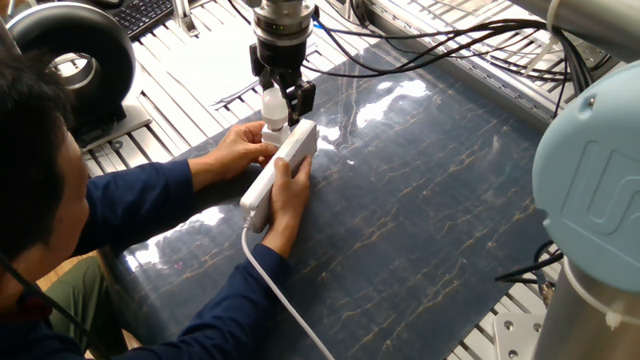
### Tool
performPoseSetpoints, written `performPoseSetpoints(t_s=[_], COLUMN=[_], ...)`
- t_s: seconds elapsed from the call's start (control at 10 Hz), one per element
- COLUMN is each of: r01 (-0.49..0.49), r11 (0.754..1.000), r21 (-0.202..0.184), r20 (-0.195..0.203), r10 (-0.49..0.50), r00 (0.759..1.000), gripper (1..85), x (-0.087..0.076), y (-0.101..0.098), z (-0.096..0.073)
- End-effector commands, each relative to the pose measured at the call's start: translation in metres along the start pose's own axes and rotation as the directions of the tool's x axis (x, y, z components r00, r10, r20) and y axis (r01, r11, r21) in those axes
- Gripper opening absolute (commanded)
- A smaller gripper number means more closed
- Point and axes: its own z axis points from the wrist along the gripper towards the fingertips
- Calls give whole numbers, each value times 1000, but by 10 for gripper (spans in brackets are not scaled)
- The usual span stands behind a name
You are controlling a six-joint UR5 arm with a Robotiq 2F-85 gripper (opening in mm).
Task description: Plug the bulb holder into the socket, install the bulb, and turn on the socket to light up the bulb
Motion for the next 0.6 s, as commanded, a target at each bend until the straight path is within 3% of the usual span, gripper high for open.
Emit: performPoseSetpoints(t_s=[0.0,0.2,0.5], r01=[-4,-23,-62], r11=[1000,1000,998], r21=[0,8,13], r20=[8,6,-6], r10=[4,23,62], r00=[1000,1000,998], gripper=[647,617,420], x=[-4,-4,-2], y=[-1,-3,-5], z=[-1,0,1])
